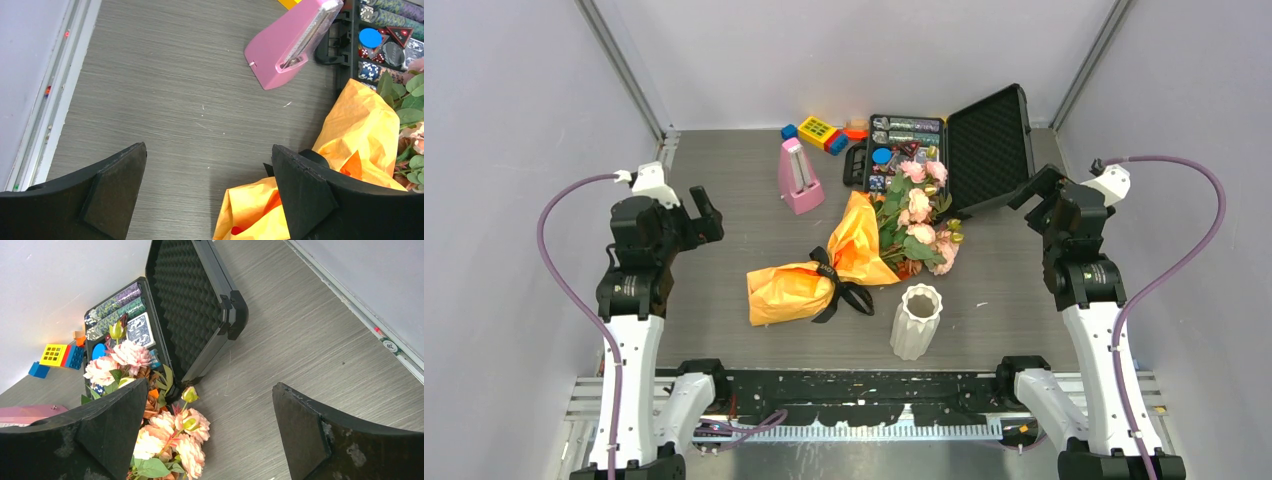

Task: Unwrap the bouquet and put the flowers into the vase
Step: Adjust the fake flower at the center of the board.

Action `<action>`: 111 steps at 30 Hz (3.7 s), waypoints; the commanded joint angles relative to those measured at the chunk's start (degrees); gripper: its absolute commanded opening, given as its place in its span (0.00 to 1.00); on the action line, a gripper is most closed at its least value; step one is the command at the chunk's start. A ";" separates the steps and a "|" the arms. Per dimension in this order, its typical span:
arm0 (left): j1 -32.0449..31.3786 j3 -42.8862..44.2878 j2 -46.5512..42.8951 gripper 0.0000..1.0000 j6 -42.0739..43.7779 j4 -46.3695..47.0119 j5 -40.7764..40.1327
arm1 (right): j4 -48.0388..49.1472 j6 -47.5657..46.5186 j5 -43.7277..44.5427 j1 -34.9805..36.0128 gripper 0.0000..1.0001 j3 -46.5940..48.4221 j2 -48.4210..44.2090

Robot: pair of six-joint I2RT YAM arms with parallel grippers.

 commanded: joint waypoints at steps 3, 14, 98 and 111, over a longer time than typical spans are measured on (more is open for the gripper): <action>-0.70 0.38 -0.05 0.98 0.89 1.14 1.01 | 0.71 -0.65 -0.14 -0.14 1.00 1.05 0.45; -5.66 -2.24 0.87 0.98 3.79 2.56 12.40 | 1.42 -1.29 -4.55 -0.14 1.00 0.58 0.06; -43.34 -4.11 43.58 0.37 29.10 23.64 -11.95 | -0.07 -4.03 -15.68 -0.14 1.00 -0.04 -0.96; -43.04 -5.42 29.73 0.76 -2.17 24.26 -13.51 | -0.31 -4.13 -15.33 -0.14 1.00 -0.13 -0.85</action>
